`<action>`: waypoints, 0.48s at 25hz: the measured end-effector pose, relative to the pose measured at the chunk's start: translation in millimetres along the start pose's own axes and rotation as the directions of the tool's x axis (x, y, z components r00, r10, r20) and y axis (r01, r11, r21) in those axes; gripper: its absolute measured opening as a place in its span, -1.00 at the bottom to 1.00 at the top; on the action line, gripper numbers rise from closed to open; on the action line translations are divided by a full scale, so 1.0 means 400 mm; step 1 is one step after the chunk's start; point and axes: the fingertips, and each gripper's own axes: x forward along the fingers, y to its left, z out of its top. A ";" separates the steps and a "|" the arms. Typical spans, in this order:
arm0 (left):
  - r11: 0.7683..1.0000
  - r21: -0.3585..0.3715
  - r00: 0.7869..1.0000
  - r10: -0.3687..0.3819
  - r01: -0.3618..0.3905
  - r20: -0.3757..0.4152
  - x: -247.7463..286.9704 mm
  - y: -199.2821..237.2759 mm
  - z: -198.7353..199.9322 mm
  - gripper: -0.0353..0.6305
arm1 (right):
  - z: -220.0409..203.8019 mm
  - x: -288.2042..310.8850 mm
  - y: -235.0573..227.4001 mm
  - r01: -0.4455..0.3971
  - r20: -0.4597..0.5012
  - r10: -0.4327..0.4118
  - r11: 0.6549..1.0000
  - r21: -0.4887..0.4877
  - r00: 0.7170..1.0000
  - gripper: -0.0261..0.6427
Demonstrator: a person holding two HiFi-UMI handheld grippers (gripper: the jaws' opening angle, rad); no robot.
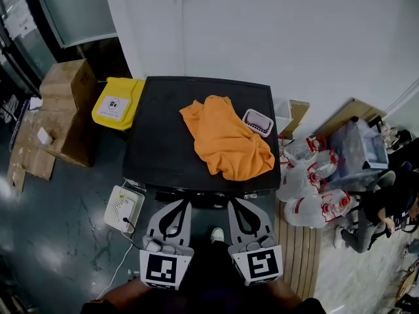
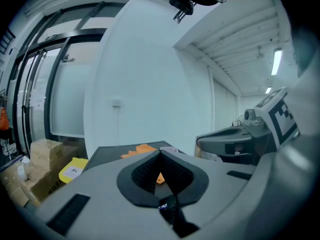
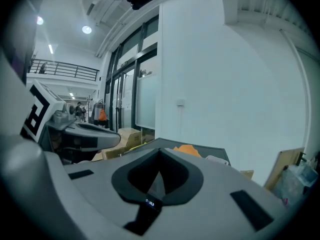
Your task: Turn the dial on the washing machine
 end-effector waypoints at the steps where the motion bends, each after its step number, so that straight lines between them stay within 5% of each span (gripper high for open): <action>1: 1.000 0.001 1.000 -0.001 0.001 -0.001 0.002 0.000 0.000 -0.86 | -0.001 0.001 -0.003 0.002 -0.001 -0.001 1.000 0.002 1.000 -0.88; 12: 1.000 0.009 1.000 -0.012 0.012 -0.002 0.015 -0.001 0.002 -0.86 | -0.006 0.007 -0.019 0.017 -0.002 -0.017 1.000 0.008 1.000 -0.88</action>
